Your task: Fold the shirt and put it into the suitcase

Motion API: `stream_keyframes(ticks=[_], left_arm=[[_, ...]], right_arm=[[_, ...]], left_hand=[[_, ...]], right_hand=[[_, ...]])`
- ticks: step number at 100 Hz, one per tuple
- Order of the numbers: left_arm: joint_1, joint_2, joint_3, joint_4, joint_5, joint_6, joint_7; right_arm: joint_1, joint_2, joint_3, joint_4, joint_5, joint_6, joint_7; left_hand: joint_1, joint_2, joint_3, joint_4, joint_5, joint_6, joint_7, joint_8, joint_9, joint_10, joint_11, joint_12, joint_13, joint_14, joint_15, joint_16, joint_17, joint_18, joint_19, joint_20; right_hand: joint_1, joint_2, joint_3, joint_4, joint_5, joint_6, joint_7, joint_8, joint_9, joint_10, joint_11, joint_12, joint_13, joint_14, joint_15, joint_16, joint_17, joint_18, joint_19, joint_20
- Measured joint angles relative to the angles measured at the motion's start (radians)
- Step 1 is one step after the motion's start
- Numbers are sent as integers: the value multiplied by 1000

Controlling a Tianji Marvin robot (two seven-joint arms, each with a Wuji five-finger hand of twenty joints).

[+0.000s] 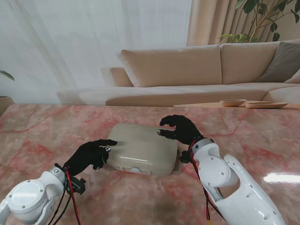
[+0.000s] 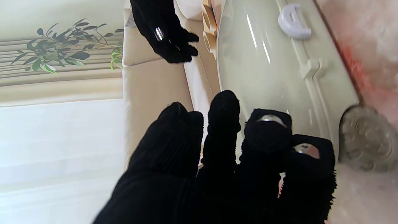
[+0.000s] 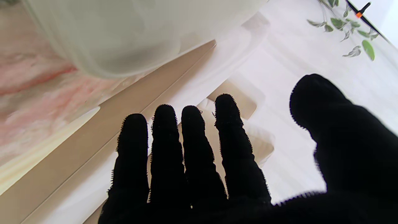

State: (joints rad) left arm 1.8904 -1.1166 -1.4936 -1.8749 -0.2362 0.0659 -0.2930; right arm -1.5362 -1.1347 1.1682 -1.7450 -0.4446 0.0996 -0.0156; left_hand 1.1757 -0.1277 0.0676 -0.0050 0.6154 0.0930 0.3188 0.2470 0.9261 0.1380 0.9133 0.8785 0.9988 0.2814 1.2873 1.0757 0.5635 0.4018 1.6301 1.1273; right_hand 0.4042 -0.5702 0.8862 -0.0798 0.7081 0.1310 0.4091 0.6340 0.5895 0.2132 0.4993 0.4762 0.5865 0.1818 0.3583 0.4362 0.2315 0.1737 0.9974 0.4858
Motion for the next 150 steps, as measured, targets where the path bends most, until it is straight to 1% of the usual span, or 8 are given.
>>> stream_keyframes(ticks=[25, 29, 50, 61, 73, 90, 105, 150], left_arm=[[4, -17, -3, -29, 157, -10, 179], [4, -21, -3, -30, 169, -11, 197], [-11, -42, 8, -27, 274, -18, 326], [-20, -47, 11, -22, 303, -20, 337], [-25, -48, 13, -13, 313, -30, 346], [-40, -50, 22, 12, 323, -45, 369], [-65, -53, 46, 50, 363, -49, 402], [-106, -66, 81, 98, 319, -49, 426]], right_arm=[[-46, -2, 74, -30, -17, 19, -23], [-53, -3, 85, -34, -20, 22, -25], [-86, -3, 139, -50, -26, 36, -34], [-98, -3, 158, -51, -26, 42, -38], [-112, -3, 182, -52, -28, 46, -38], [-129, -7, 204, -51, -3, 52, -79], [-145, -15, 214, -45, 0, 51, -113], [-154, -27, 222, 0, 49, 55, -146]], left_hand=[[15, -1, -40, -11, 12, 26, 26, 36, -132, 46, -278, -33, -232, 70, -358, -17, -260, 46, -254, -15], [6, 1, -41, -11, 12, 28, 26, 48, -172, 54, -318, -124, -277, 72, -445, -44, -310, 50, -294, -56], [-91, 34, -63, -14, 11, 37, 13, 73, -291, 81, -467, -275, -426, 77, -689, -177, -444, 60, -485, -212], [-151, 55, -71, -13, 9, 37, -25, 71, -377, 98, -590, -383, -525, 79, -861, -322, -522, 59, -646, -321], [-192, 66, -72, -13, -20, 37, -64, 58, -496, 102, -688, -482, -682, 70, -1040, -494, -609, 16, -842, -434], [-242, 67, -73, -13, -40, 37, -97, 57, -528, 102, -721, -527, -723, 57, -1096, -583, -635, -4, -940, -485], [-242, 67, -73, -13, -40, 37, -97, 57, -528, 102, -727, -534, -747, 54, -1107, -598, -641, -6, -993, -498], [-242, 67, -73, -13, -40, 37, -97, 57, -527, 102, -727, -552, -791, 44, -1128, -635, -648, -53, -1097, -559]], right_hand=[[0, 0, -1, 0, 0, 0, 0, 0, 9, 2, -1, 0, 0, 1, 0, 0, 1, 1, 0, 0], [0, 0, -1, 0, 0, 0, 0, 0, 9, 2, -1, 0, 0, 2, 0, 0, 1, 1, 0, 0], [0, 0, -11, 0, 1, 0, 0, 0, 10, 3, -18, 0, 0, 10, -2, 0, 1, 1, 0, 0], [0, 0, -11, 0, 2, 0, 0, 0, 18, 5, -22, 0, 0, 10, -14, 0, 1, 3, 0, 0], [0, 0, -12, 0, 2, 0, 0, 0, 21, 6, -43, 0, 22, 11, -47, -12, 5, 13, 0, 0], [0, 0, -13, 0, 11, 0, 0, 0, 22, 8, -56, -2, 22, 11, -63, -33, 5, 13, 0, 0], [0, 0, -16, 0, 12, 0, 2, 0, 32, 10, -58, -11, 22, 11, -64, -35, 7, 14, 0, 0], [0, 9, -35, 0, 12, 1, 1, 0, 32, 15, -67, -11, 22, 11, -74, -45, 8, 14, 0, 0]])
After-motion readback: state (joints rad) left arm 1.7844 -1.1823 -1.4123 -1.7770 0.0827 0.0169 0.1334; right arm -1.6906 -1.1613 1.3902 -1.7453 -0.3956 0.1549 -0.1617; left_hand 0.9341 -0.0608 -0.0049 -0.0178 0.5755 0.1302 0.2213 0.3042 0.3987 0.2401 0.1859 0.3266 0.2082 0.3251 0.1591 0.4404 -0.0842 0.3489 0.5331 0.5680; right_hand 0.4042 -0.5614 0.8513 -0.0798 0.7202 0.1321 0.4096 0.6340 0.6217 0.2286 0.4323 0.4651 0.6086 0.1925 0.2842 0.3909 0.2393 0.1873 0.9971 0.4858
